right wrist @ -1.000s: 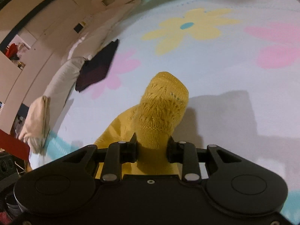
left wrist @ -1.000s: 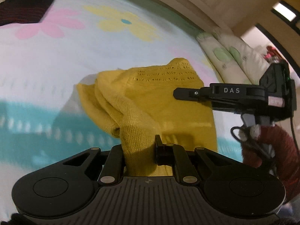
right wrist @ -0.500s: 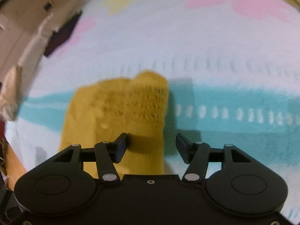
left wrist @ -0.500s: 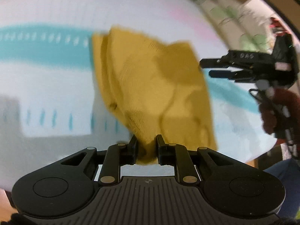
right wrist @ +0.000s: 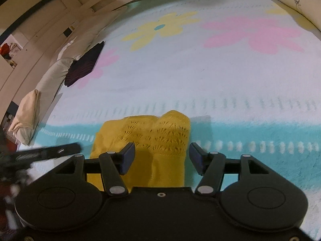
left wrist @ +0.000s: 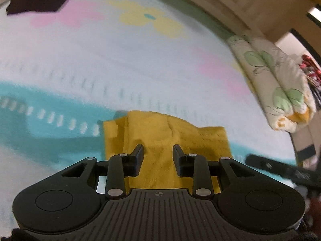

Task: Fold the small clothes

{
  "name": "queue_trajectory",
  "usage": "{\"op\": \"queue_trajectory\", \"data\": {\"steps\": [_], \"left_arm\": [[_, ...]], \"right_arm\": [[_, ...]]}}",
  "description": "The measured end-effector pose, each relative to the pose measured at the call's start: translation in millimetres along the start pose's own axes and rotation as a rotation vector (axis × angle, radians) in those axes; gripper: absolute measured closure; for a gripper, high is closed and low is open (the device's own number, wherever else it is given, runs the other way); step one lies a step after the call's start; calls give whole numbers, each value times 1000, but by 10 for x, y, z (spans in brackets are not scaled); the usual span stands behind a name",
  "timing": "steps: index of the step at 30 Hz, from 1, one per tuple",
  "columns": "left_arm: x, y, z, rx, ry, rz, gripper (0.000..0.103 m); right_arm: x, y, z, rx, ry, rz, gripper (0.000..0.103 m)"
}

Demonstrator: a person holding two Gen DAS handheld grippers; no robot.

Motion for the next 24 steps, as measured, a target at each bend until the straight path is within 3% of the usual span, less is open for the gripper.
{"op": "queue_trajectory", "data": {"steps": [5,9,10,11,13,20,21,22,23,24], "left_arm": [[189,-30,-36,18,68,-15,72],[93,36,-59,-7,88,71,71],[56,59,-62,1,94,87,68],[13,77,-64,21,107,101,53],[-29,94,-66,42,114,105,39],[129,-28,-78,26,82,23,39],[170,-51,-46,29,63,8,40],[202,-75,-15,38,54,-3,49],[213,-94,11,52,56,0,77],[207,-102,21,70,75,12,90]], "right_arm": [[-40,-21,-35,-12,27,1,38],[-34,-43,-42,-22,37,-6,38],[-45,-44,-39,-24,35,-3,38],[-56,-44,-36,-25,35,0,38],[-87,-41,-21,-19,39,10,38],[-95,-34,3,6,55,15,38],[-90,-33,-2,5,57,15,38],[-86,-33,-2,5,57,14,38],[-84,-33,-2,7,57,14,38],[-82,-33,3,7,56,14,38]]}}
Point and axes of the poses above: each gripper's, at about its wrist camera, not at the fingertips, and x roughly the way its jaws point, z to its right, y to its top, the point moved 8 cm from there along x, roughly the way its jaws point, and after that the axes turned 11 degrees about -x, right-handed, at the moved point
